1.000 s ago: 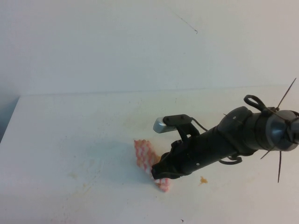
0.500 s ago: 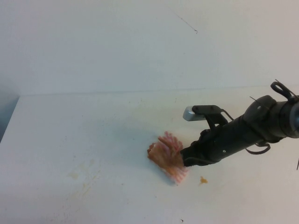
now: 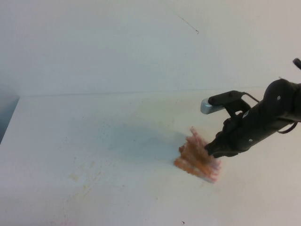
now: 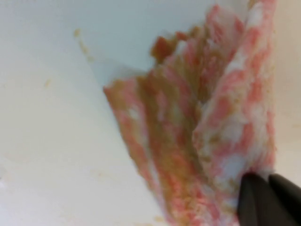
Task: Wipe the table
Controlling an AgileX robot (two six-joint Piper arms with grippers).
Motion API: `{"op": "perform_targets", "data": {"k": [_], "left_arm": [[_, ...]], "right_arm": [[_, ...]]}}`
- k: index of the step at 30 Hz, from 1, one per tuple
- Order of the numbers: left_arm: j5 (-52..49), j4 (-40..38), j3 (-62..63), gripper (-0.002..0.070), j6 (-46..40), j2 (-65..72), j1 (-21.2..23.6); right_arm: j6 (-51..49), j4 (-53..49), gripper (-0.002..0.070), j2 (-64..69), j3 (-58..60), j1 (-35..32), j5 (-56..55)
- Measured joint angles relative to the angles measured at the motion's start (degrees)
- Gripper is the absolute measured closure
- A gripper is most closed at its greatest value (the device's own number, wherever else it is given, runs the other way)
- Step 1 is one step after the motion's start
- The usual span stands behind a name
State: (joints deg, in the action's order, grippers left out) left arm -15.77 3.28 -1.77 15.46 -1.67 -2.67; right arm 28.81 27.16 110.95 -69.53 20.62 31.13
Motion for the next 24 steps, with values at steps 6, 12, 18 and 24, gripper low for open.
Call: {"op": "perform_targets", "data": {"k": [6,12,18,24], "left_arm": [[0.0,0.0,0.0,0.0675,0.0,0.0,0.0],[0.0,0.0,0.0,0.0675,0.0,0.0,0.0],[0.0,0.0,0.0,0.0675,0.0,0.0,0.0],[0.0,0.0,0.0,0.0675,0.0,0.0,0.0]], "right_arm": [[-3.82,-5.45,0.067,-8.01,1.73,-4.34,0.73],[-3.89,-7.7,0.067,-16.05,4.15,-11.14,2.78],[-3.91,-13.39,0.0625,-19.18,4.59,-12.62,6.84],[-4.12,-13.81,0.0414,-19.18,4.59,-12.62,7.92]]}}
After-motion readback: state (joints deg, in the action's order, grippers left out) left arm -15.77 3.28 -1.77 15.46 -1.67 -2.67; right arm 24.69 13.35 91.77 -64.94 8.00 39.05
